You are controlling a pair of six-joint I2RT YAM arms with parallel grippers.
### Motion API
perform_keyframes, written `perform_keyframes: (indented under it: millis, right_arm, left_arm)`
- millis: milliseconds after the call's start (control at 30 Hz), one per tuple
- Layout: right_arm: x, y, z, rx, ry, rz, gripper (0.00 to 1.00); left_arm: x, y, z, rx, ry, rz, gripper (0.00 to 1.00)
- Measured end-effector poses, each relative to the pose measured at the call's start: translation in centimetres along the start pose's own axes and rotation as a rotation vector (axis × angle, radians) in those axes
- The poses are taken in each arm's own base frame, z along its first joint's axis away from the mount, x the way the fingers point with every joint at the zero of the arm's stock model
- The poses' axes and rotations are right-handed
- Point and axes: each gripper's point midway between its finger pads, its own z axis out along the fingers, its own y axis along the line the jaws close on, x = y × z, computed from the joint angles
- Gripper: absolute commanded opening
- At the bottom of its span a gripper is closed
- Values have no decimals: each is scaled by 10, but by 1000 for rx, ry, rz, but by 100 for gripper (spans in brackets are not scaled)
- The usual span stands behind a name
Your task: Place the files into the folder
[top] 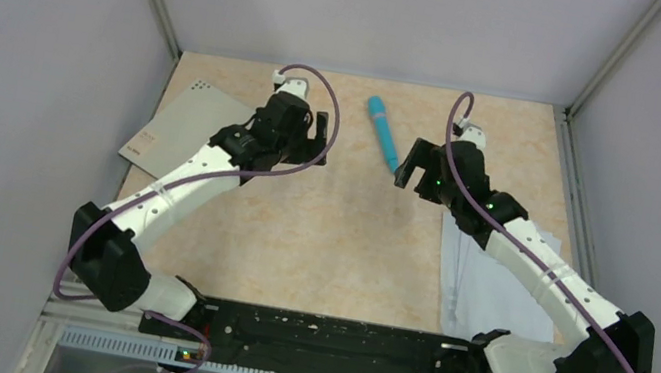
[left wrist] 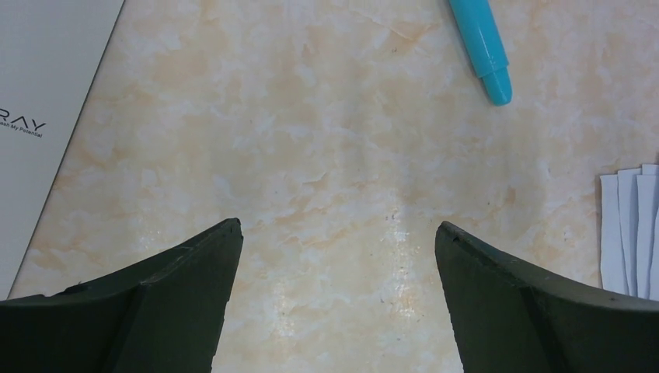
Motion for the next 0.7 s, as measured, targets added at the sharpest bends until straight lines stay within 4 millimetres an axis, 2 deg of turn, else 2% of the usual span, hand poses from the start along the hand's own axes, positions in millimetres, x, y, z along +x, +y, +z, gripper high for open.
perform_keyframes:
  millis: [333,467,567,633,700]
  right_arm:
    - [0,0,0,0,0,-10,99]
    - [1,1,0,-7,4,-9,99]
    - [1,6,0,-32,10,-6,99]
    - [2,12,3,-58,15,-4,99]
    - [4,18,7,-85,27,0,99]
  left_arm:
    - [-4,3,1,-15,-17,-6,99]
    - [-8,15,2,-61,-26,-42,99]
    - [-18,45,8,-124,-38,-137,99]
    - [-27,81,15,-191,-62,-246,98]
    - [-27,116,22,-262,-81,-343,98]
